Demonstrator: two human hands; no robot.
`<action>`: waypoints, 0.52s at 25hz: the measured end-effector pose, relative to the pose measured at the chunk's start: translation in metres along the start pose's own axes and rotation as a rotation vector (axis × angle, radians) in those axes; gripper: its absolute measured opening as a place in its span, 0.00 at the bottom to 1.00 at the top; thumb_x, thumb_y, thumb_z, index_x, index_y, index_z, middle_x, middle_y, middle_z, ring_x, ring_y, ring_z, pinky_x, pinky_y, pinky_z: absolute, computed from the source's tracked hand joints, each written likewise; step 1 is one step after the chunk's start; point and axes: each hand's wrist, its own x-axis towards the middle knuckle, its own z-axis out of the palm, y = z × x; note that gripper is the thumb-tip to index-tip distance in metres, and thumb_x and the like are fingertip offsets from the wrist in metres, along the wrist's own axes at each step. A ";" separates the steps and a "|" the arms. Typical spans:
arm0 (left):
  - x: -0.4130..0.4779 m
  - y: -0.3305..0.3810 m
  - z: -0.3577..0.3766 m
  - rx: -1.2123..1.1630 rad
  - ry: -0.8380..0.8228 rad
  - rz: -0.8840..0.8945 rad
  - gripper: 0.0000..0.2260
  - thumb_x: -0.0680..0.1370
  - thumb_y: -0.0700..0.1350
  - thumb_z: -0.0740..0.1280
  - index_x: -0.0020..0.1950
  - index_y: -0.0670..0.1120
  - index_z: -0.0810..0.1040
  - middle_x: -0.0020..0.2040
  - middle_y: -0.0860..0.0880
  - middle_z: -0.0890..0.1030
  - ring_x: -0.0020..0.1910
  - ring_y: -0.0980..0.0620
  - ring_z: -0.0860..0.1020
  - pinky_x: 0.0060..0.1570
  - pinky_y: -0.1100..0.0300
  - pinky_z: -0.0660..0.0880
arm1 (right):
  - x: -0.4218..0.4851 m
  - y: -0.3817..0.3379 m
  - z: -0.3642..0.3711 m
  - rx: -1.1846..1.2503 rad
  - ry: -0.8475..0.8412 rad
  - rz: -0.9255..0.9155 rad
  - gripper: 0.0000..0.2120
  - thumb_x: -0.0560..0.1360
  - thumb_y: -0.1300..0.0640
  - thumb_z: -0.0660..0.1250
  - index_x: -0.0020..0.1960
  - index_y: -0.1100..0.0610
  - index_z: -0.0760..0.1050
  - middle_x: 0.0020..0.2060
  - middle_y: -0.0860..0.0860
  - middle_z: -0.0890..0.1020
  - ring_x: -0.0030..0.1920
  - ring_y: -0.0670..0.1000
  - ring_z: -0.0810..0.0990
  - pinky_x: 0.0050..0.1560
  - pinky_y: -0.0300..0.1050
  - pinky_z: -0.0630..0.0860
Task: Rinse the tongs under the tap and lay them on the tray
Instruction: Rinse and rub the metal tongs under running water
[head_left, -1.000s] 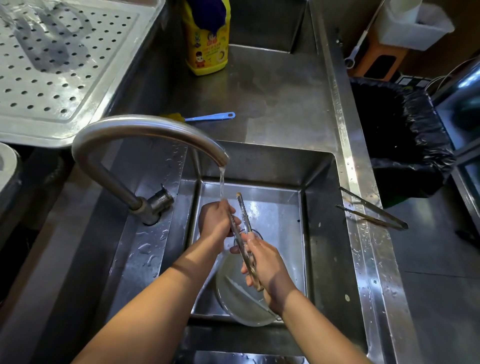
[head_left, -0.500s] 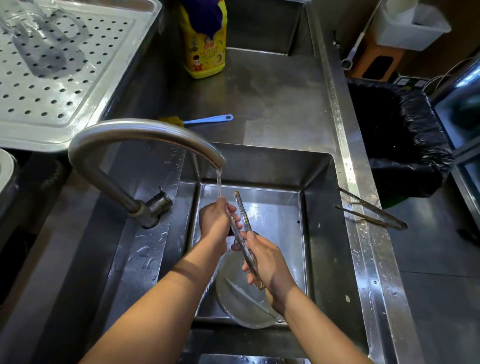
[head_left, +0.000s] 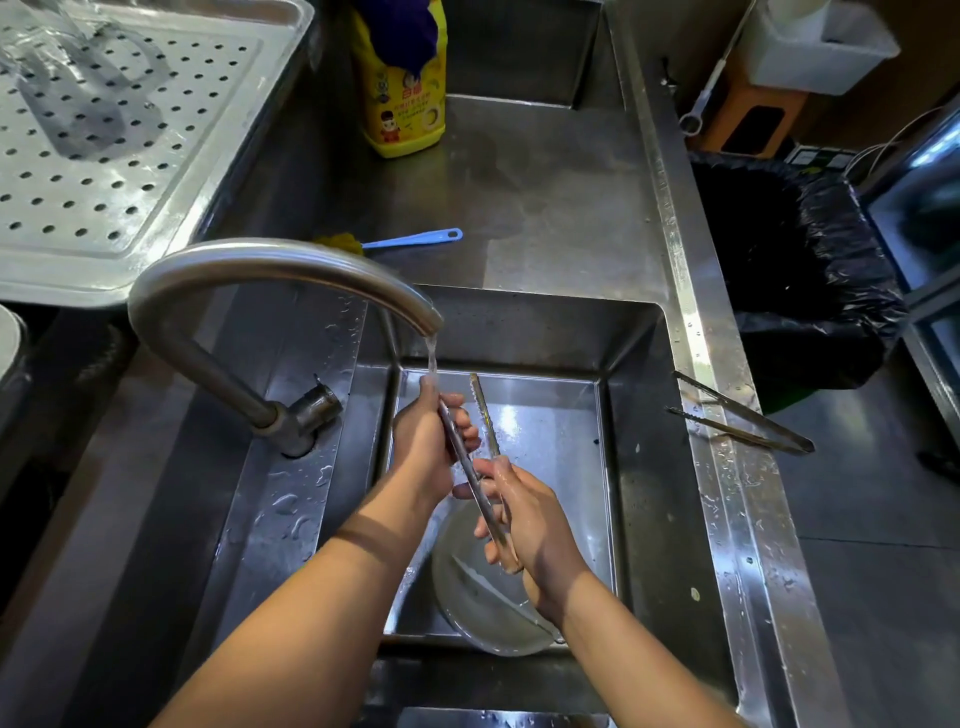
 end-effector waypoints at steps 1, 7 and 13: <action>0.002 0.001 -0.003 -0.061 -0.090 -0.068 0.23 0.82 0.59 0.58 0.35 0.45 0.74 0.23 0.49 0.70 0.23 0.51 0.69 0.28 0.60 0.68 | 0.001 0.000 -0.001 0.042 -0.004 0.007 0.18 0.82 0.42 0.59 0.59 0.55 0.78 0.43 0.55 0.88 0.27 0.49 0.76 0.23 0.39 0.68; -0.014 -0.022 -0.027 -0.007 -0.338 -0.102 0.20 0.82 0.57 0.58 0.44 0.46 0.81 0.39 0.46 0.80 0.43 0.48 0.78 0.42 0.54 0.76 | 0.003 0.001 -0.008 0.175 -0.023 0.028 0.23 0.82 0.41 0.56 0.56 0.62 0.75 0.35 0.63 0.83 0.25 0.56 0.77 0.25 0.43 0.73; -0.024 -0.011 -0.028 -0.011 -0.409 -0.064 0.18 0.84 0.53 0.55 0.54 0.46 0.81 0.57 0.42 0.83 0.55 0.43 0.82 0.53 0.46 0.74 | 0.001 0.001 0.006 0.250 -0.107 0.185 0.30 0.81 0.35 0.53 0.42 0.58 0.81 0.28 0.58 0.77 0.21 0.52 0.72 0.20 0.38 0.65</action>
